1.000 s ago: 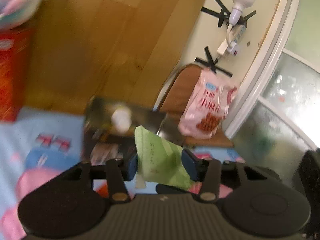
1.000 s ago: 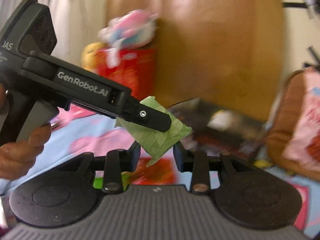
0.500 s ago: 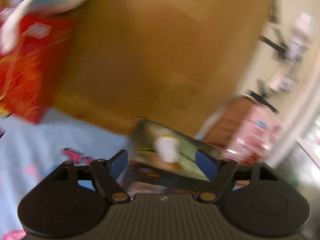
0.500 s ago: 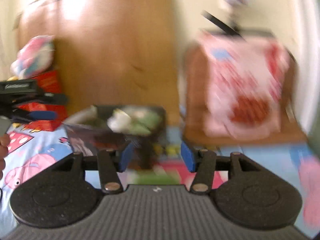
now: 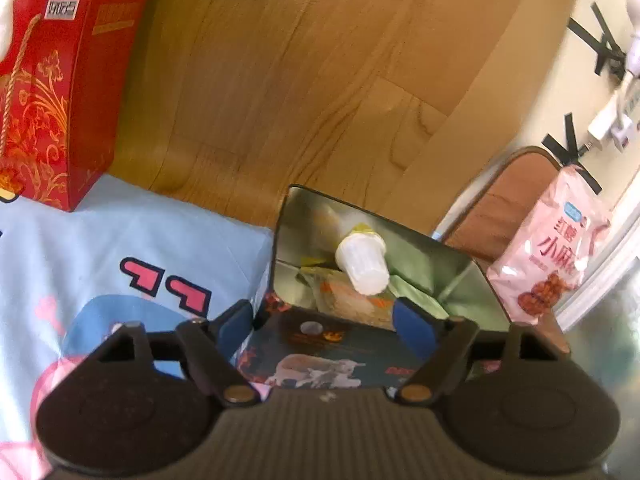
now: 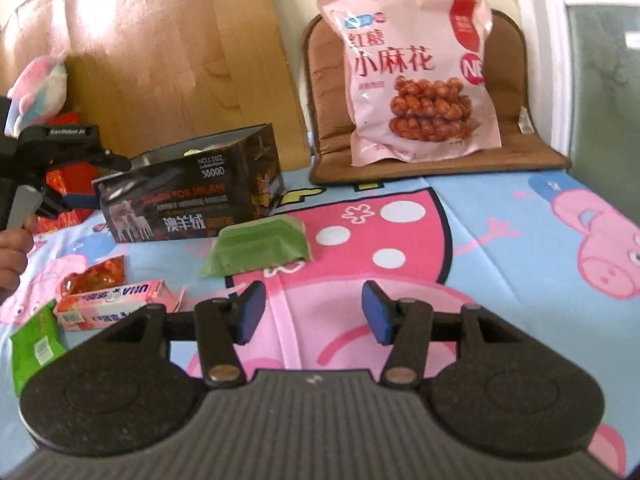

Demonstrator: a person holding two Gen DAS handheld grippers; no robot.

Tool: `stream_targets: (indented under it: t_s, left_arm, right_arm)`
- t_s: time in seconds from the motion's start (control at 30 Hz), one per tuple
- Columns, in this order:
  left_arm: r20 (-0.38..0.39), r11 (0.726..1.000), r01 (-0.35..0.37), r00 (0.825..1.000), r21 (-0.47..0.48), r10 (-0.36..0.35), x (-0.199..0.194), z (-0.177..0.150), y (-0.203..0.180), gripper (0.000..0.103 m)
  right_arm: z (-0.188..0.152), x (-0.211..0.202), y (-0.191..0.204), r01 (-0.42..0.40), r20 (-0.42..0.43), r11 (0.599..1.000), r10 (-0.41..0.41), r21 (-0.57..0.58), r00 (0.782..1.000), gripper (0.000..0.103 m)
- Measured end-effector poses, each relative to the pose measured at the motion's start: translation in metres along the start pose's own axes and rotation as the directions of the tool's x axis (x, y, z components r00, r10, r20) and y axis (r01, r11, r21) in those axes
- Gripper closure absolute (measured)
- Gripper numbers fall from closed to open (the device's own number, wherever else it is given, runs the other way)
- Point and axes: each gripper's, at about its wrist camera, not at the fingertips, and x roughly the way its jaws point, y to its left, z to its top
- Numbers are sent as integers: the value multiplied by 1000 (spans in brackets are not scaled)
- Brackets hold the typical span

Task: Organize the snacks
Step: 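Place the pale green pack into the black box and release, then grasp the green sponge-like pack beside the box with the left gripper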

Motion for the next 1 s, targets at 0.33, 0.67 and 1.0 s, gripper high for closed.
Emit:
stream_targets:
  t_s: [0.33,0.67,1.0]
  left_arm:
    - [20,1000,5,1000,21,-5,-42,-15,-6,19]
    - [-97,983,181,979,9,-180,-52,-46,-17,22]
    - [-329,964,265,911,1,-250,38,-57,-65,28]
  right_arm:
    - [-1,-6,-4,-64,13,998,64,23,998,47]
    - [39,46,-22,-147,-80,986,153,78,985,40]
    - [40,72,-2,-236,-129,971,240,51,962,48]
